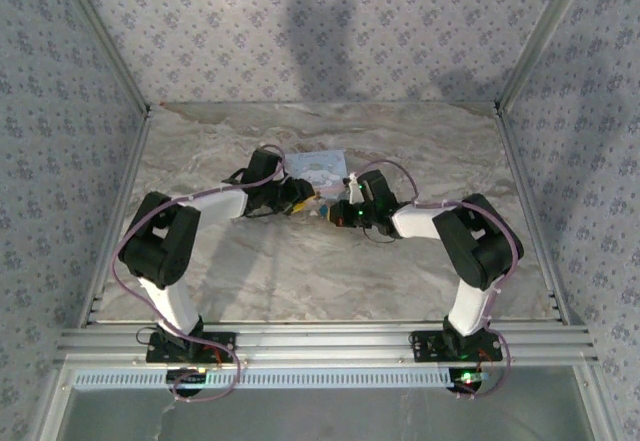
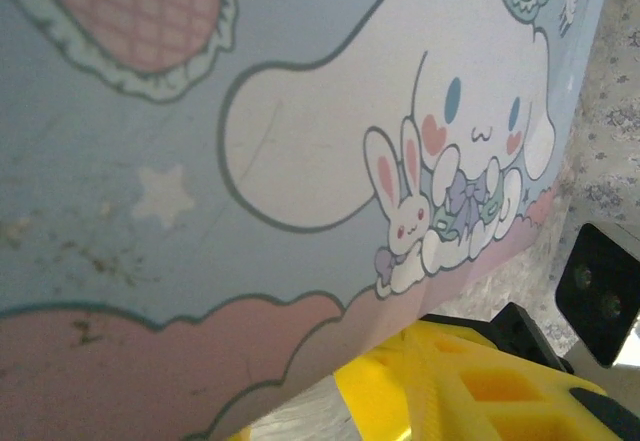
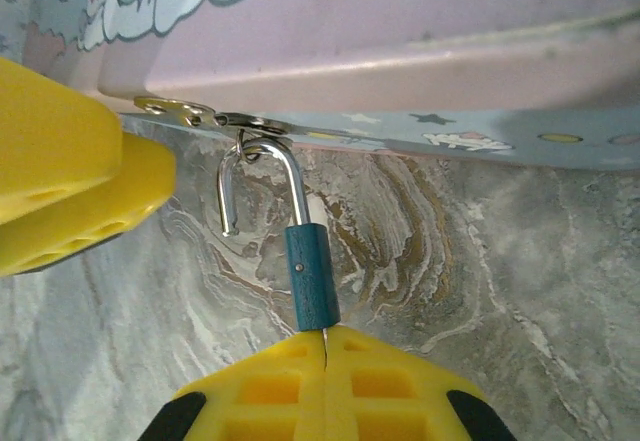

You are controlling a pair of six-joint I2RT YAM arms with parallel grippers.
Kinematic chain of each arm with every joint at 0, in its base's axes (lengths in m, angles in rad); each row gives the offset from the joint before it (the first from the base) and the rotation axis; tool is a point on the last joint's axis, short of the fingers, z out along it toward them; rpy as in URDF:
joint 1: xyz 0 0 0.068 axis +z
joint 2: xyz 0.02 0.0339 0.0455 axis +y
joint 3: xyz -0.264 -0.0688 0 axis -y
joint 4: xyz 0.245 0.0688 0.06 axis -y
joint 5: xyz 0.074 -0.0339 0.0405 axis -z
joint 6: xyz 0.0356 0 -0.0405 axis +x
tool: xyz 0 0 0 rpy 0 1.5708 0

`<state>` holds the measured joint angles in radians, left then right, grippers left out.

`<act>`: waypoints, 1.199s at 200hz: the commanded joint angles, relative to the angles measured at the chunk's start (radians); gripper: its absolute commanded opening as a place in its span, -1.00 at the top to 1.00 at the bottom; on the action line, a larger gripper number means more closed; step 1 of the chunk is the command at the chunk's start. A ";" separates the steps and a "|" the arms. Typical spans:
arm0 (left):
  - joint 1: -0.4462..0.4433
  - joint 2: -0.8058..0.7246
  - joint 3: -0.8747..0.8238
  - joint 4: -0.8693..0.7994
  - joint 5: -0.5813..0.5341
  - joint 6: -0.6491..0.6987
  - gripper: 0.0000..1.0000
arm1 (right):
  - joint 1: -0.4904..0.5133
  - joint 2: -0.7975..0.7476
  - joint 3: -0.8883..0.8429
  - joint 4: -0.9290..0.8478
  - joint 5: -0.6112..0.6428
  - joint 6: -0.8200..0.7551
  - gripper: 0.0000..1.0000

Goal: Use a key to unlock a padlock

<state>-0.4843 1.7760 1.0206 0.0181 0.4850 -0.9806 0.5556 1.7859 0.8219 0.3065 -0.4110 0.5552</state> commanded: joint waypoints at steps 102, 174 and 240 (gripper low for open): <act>0.133 -0.217 0.042 -0.188 -0.020 0.150 -0.04 | -0.011 -0.080 -0.040 -0.073 0.017 -0.176 0.53; 0.187 -0.084 0.155 -0.227 0.051 0.249 -0.13 | -0.117 -0.122 -0.033 -0.039 -0.067 -0.185 0.28; 0.165 0.081 0.221 -0.222 0.101 0.260 -0.03 | -0.165 -0.025 0.088 -0.050 -0.141 -0.201 0.25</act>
<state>-0.3019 1.8301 1.2144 -0.1841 0.5541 -0.7471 0.4042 1.7210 0.8555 0.2657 -0.5056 0.3756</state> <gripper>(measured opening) 0.529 0.376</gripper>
